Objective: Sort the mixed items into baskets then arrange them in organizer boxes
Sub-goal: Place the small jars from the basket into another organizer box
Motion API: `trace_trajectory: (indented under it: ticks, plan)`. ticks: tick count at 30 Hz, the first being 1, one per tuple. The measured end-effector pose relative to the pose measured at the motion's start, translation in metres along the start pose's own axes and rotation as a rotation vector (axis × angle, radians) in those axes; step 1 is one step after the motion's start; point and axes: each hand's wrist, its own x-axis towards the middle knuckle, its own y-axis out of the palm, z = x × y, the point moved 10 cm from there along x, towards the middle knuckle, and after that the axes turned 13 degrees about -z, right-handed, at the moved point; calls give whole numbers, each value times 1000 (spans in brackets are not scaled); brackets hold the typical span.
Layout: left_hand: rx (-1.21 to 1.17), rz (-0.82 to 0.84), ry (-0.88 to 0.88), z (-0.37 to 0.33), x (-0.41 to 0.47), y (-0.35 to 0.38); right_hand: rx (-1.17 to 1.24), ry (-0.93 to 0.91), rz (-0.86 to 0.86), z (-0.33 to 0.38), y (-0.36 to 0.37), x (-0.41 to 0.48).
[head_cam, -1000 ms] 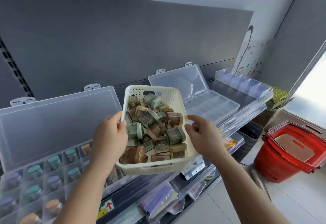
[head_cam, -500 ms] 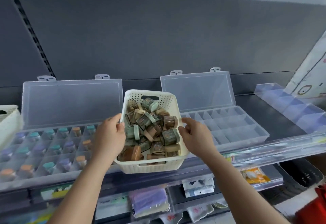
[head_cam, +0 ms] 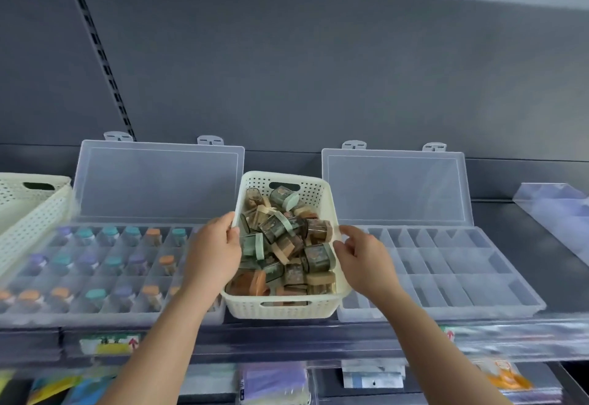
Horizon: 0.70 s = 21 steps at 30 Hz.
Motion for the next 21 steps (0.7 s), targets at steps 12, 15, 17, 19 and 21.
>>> trace_trajectory:
  ticks: [12, 15, 17, 19, 21]
  plan:
    - [292, 94, 61, 21, 9, 30, 0, -11, 76, -13, 34, 4]
    - [409, 89, 97, 14, 12, 30, -61, -26, 83, -11, 32, 6]
    - [492, 42, 164, 3, 9, 25, -165, -201, -1, 4, 21, 9]
    - [525, 6, 302, -13, 5, 25, -271, -460, -33, 28, 19, 9]
    - [550, 85, 427, -24, -2, 39, -333, -642, 80, 45, 32, 7]
